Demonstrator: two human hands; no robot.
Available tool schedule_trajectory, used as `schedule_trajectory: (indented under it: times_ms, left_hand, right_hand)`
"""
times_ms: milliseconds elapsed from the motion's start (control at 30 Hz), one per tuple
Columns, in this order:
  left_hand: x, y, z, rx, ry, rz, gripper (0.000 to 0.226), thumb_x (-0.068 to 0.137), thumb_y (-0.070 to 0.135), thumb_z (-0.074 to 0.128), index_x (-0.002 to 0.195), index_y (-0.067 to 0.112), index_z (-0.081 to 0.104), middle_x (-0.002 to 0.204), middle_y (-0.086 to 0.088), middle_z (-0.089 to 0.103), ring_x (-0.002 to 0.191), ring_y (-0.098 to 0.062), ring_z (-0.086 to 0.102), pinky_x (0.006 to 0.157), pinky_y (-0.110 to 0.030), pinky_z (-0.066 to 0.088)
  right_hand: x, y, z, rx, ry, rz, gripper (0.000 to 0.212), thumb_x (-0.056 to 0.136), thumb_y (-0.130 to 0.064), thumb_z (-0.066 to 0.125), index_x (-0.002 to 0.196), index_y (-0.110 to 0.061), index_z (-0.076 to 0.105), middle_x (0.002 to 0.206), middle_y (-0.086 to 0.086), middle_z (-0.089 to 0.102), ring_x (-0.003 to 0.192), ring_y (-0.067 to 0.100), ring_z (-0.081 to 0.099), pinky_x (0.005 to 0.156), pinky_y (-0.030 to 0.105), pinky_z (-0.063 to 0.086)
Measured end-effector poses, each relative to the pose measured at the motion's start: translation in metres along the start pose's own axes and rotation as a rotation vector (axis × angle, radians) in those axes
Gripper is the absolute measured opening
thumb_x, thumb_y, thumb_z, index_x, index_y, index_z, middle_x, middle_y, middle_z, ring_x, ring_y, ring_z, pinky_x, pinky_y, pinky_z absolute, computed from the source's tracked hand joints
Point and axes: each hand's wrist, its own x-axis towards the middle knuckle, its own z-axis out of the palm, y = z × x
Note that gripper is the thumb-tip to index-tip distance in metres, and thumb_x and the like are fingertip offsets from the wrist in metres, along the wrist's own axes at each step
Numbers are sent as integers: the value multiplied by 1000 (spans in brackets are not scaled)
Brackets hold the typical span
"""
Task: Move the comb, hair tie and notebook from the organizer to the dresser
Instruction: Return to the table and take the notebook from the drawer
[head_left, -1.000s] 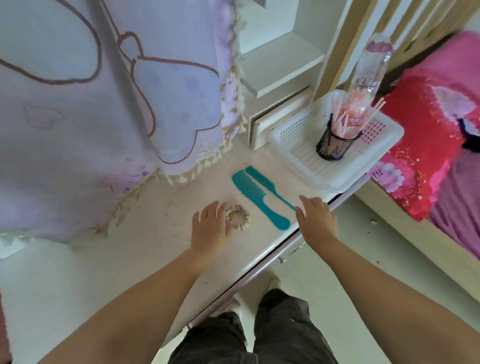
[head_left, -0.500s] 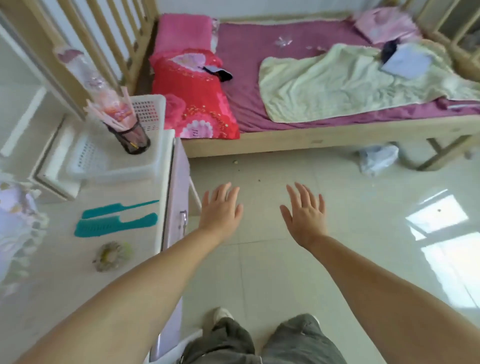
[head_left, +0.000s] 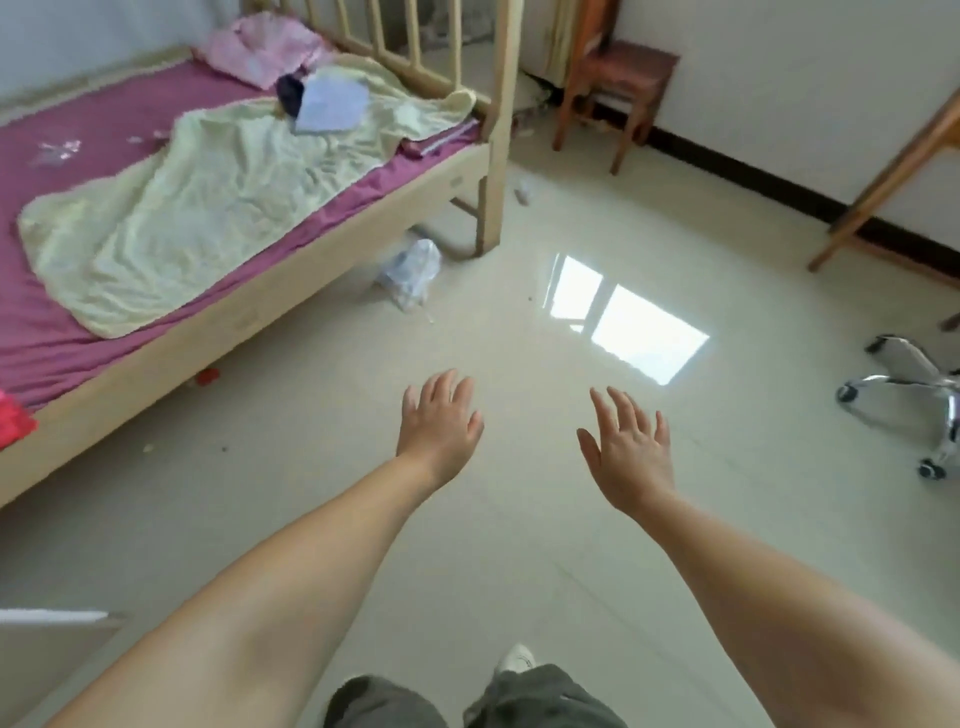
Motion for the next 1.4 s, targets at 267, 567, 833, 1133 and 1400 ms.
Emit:
schedule_trajectory:
  times_ms: [267, 567, 833, 1133, 1400]
  left_hand:
    - [147, 154, 35, 9, -91, 244, 49, 93, 36, 34, 139, 19, 29, 152, -6, 28, 140, -23, 22, 117, -48, 11]
    - [389, 326, 37, 55, -119, 519, 49, 95, 36, 31, 140, 19, 28, 153, -6, 26, 141, -23, 21, 117, -46, 7]
    - [553, 523, 48, 106, -179, 774, 47, 95, 35, 31, 139, 19, 28, 153, -6, 26, 142, -22, 18, 118, -47, 7]
    - [725, 743, 98, 82, -178, 762, 45, 94, 36, 31, 137, 20, 31, 151, -4, 28, 141, -21, 21, 118, -45, 8]
    - [877, 902, 113, 2, -127, 740, 44, 94, 35, 32, 135, 21, 33, 150, -4, 31, 140, -21, 22, 117, -48, 11]
  right_hand:
    - [64, 171, -20, 78, 29, 322, 57, 94, -46, 21, 146, -26, 8, 157, 3, 15, 144, 22, 11, 115, 51, 1]
    - [225, 336, -78, 159, 155, 599, 56, 94, -44, 26, 146, -26, 12, 156, 2, 16, 143, 20, 12, 114, 51, 2]
    - [325, 501, -143, 162, 287, 782, 56, 94, -42, 30, 145, -24, 18, 155, 5, 21, 142, 21, 15, 114, 51, 5]
    - [436, 744, -190, 123, 254, 854, 55, 94, -43, 28, 145, -26, 16, 155, 3, 21, 143, 19, 14, 115, 52, 7]
    - [564, 935, -257, 76, 262, 796, 55, 94, -43, 25, 145, -24, 17, 154, 4, 24, 143, 21, 16, 115, 51, 11]
